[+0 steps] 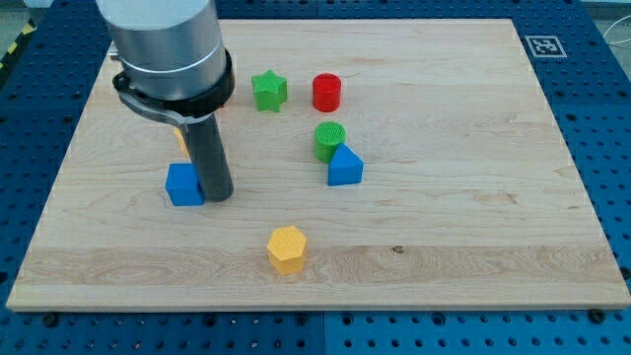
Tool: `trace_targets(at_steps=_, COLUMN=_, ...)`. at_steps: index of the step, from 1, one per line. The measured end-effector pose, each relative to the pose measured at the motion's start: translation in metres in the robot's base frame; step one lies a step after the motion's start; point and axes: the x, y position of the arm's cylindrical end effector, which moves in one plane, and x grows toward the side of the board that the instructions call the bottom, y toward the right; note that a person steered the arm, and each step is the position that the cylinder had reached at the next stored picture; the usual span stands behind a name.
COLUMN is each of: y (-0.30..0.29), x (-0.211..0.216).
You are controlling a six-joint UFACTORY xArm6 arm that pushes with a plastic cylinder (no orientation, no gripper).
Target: Move yellow hexagon towards center
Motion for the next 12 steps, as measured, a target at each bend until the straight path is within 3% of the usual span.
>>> trace_targets(at_steps=1, y=0.039, x=-0.004)
trace_targets(at_steps=2, y=0.060, x=0.019)
trace_targets(at_steps=4, y=0.053, x=0.043)
trace_targets(at_steps=6, y=0.032, x=0.092)
trace_targets(at_steps=7, y=0.080, x=0.116)
trace_targets(at_steps=9, y=0.093, x=0.115)
trace_targets(at_steps=12, y=0.068, x=0.066)
